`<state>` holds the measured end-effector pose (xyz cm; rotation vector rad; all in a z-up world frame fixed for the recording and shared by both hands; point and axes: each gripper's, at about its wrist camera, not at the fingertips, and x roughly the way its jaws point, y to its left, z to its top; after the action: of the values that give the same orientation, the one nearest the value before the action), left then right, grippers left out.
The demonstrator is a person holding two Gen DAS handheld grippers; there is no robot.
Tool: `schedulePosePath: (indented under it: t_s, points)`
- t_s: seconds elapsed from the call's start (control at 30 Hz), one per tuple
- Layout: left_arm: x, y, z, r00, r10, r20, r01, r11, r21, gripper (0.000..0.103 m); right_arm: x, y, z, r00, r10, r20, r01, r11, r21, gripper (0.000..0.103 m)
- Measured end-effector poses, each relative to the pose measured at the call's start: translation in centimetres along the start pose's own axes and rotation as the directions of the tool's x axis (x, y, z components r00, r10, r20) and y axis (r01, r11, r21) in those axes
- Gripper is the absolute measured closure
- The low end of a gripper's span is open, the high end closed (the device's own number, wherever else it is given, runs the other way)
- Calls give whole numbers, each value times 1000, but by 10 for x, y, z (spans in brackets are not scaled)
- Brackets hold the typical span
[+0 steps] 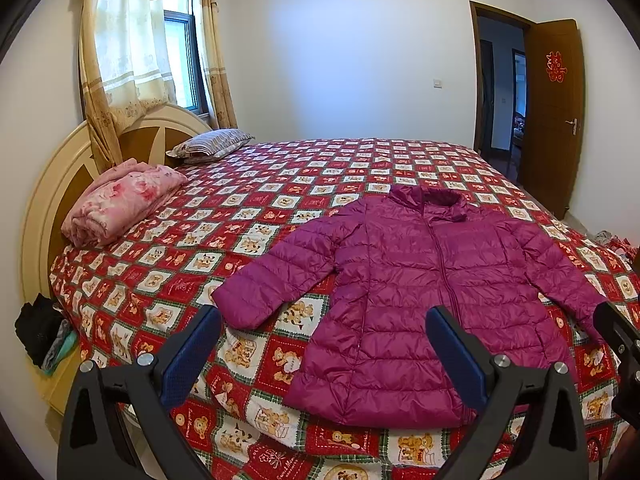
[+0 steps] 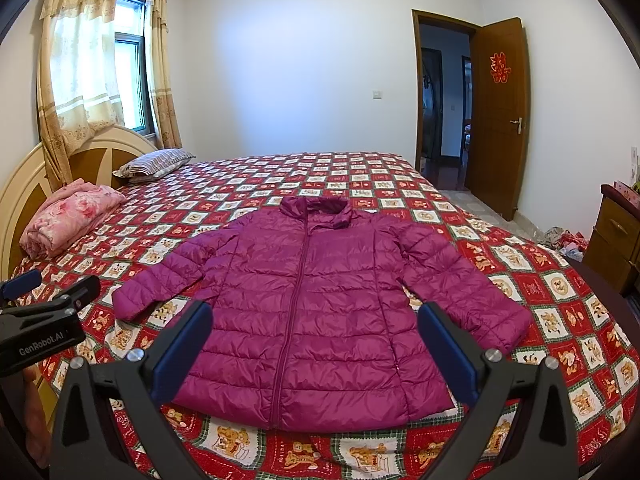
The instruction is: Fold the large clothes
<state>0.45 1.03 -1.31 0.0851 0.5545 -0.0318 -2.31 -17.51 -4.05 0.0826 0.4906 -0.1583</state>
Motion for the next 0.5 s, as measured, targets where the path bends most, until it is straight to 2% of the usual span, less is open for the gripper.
schedulePosePath:
  t_s: [0.5]
  points:
    - [0,0,1,1000,0,-2,0,1000,-1,1,0,0,1,1000,1,-3,-1,1000,2,0]
